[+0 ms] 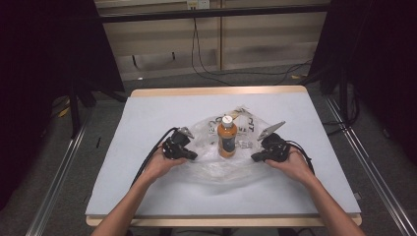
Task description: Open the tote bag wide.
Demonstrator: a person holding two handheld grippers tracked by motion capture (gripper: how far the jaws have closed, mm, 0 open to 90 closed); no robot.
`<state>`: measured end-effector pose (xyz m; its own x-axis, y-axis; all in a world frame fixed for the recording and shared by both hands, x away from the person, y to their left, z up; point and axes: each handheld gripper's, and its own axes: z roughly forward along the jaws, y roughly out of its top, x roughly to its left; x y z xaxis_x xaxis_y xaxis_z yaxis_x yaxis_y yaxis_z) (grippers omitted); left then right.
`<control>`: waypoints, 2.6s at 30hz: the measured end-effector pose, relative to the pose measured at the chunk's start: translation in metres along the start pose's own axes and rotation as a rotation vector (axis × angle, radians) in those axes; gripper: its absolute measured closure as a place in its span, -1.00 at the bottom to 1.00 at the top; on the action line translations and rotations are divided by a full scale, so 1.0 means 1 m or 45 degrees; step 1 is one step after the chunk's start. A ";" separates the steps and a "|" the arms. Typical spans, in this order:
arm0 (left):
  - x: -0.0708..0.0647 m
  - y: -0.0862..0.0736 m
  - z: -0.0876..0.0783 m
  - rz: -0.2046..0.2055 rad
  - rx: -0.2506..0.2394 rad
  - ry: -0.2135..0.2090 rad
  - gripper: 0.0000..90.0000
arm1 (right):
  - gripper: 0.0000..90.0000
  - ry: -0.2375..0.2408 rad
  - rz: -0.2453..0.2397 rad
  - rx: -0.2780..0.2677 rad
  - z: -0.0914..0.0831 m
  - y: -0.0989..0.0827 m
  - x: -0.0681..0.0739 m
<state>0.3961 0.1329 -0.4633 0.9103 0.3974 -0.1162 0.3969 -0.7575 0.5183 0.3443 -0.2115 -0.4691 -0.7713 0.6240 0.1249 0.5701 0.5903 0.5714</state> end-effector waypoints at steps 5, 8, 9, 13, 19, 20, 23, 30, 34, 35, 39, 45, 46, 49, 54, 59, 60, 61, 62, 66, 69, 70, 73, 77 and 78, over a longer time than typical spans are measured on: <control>-0.003 -0.007 0.000 -0.070 -0.068 -0.011 1.00 | 1.00 -0.012 0.007 -0.026 -0.005 -0.009 -0.001; -0.003 -0.007 -0.001 -0.035 -0.056 -0.001 1.00 | 1.00 -0.031 -0.001 -0.012 -0.004 -0.007 0.003; -0.004 -0.007 -0.001 -0.021 -0.053 -0.002 1.00 | 1.00 -0.035 -0.005 -0.015 -0.003 -0.006 0.004; -0.005 -0.005 0.002 -0.055 -0.112 -0.008 1.00 | 1.00 -0.051 0.004 -0.044 0.001 -0.002 0.005; -0.004 -0.006 -0.003 -0.074 -0.220 -0.035 1.00 | 1.00 -0.051 -0.003 -0.094 0.006 0.001 0.008; -0.004 -0.006 -0.005 -0.070 -0.239 -0.037 1.00 | 1.00 -0.045 0.010 -0.103 0.005 0.001 0.010; -0.008 -0.008 -0.012 -0.072 -0.342 -0.070 1.00 | 1.00 -0.050 0.018 -0.199 -0.003 0.002 0.012; -0.016 -0.013 -0.027 -0.063 -0.491 -0.070 1.00 | 1.00 -0.050 0.061 -0.407 -0.029 -0.002 0.015; -0.021 -0.016 -0.037 -0.056 -0.530 -0.037 0.99 | 0.99 -0.061 0.071 -0.475 -0.041 -0.005 0.019; -0.022 -0.017 -0.039 -0.047 -0.544 -0.043 0.98 | 0.90 -0.073 0.079 -0.499 -0.045 -0.007 0.020; -0.028 -0.026 -0.045 -0.050 -0.626 -0.053 0.88 | 0.71 -0.113 0.101 -0.567 -0.057 -0.014 0.025; -0.039 -0.040 -0.056 -0.071 -0.727 0.006 0.16 | -0.07 -0.187 0.123 -0.701 -0.076 -0.030 0.036; -0.040 -0.042 -0.058 -0.057 -0.739 0.016 0.08 | -0.26 -0.206 0.137 -0.722 -0.078 -0.033 0.037; -0.045 -0.048 -0.063 -0.064 -0.770 0.070 -0.28 | -0.64 -0.264 0.169 -0.747 -0.085 -0.039 0.040; -0.051 -0.059 -0.071 -0.061 -0.777 0.118 -0.69 | -0.93 -0.312 0.193 -0.806 -0.096 -0.056 0.046; -0.054 -0.073 -0.076 -0.103 -0.831 0.129 -0.82 | -0.95 -0.318 0.210 -0.845 -0.103 -0.070 0.051; -0.054 -0.074 -0.077 -0.108 -0.841 0.124 -0.86 | -0.95 -0.317 0.214 -0.855 -0.106 -0.073 0.052; -0.055 -0.077 -0.079 -0.123 -0.853 0.123 -0.89 | -0.96 -0.325 0.212 -0.861 -0.106 -0.074 0.053; -0.056 -0.081 -0.081 -0.131 -0.862 0.140 -0.91 | -0.96 -0.329 0.216 -0.867 -0.107 -0.076 0.054; -0.063 -0.098 -0.084 -0.168 -0.886 0.216 -0.93 | -0.96 -0.356 0.230 -0.854 -0.106 -0.087 0.058; -0.065 -0.109 -0.081 -0.181 -0.896 0.236 -0.93 | -0.96 -0.374 0.272 -0.876 -0.102 -0.099 0.062; -0.066 -0.114 -0.079 -0.194 -0.903 0.226 -0.93 | -0.96 -0.377 0.269 -0.873 -0.101 -0.101 0.062; -0.068 -0.118 -0.081 -0.186 -0.890 0.248 -0.93 | -0.94 -0.389 0.280 -0.864 -0.100 -0.106 0.062; -0.066 -0.120 -0.082 -0.177 -0.895 0.284 -0.93 | -0.94 -0.388 0.301 -0.869 -0.099 -0.108 0.060; -0.064 -0.121 -0.081 -0.170 -0.899 0.289 -0.93 | -0.93 -0.386 0.304 -0.865 -0.099 -0.108 0.059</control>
